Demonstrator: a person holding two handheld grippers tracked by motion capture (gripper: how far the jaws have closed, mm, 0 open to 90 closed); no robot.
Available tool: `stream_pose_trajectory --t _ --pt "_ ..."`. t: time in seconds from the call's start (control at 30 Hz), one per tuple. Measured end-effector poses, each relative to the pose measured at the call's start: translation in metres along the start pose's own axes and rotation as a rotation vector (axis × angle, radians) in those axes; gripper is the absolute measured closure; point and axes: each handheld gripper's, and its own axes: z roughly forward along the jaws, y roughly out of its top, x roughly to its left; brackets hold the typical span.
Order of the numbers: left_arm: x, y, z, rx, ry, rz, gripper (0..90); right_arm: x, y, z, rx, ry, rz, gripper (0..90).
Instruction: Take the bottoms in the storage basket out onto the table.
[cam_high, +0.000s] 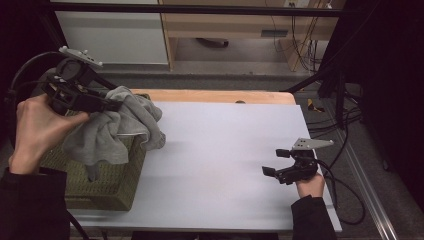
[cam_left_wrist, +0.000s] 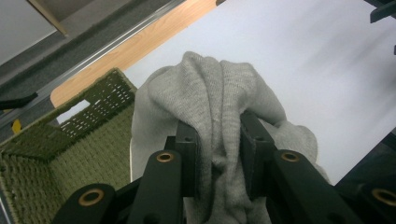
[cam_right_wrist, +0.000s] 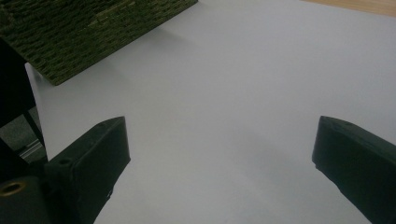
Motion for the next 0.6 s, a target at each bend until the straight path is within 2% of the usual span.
stream_pose_trajectory --t 0.6 --pt "-0.021 0.02 0.017 0.012 -0.04 0.051 72.6 0.0 0.0 0.0 -0.003 0.002 0.001 4.5"
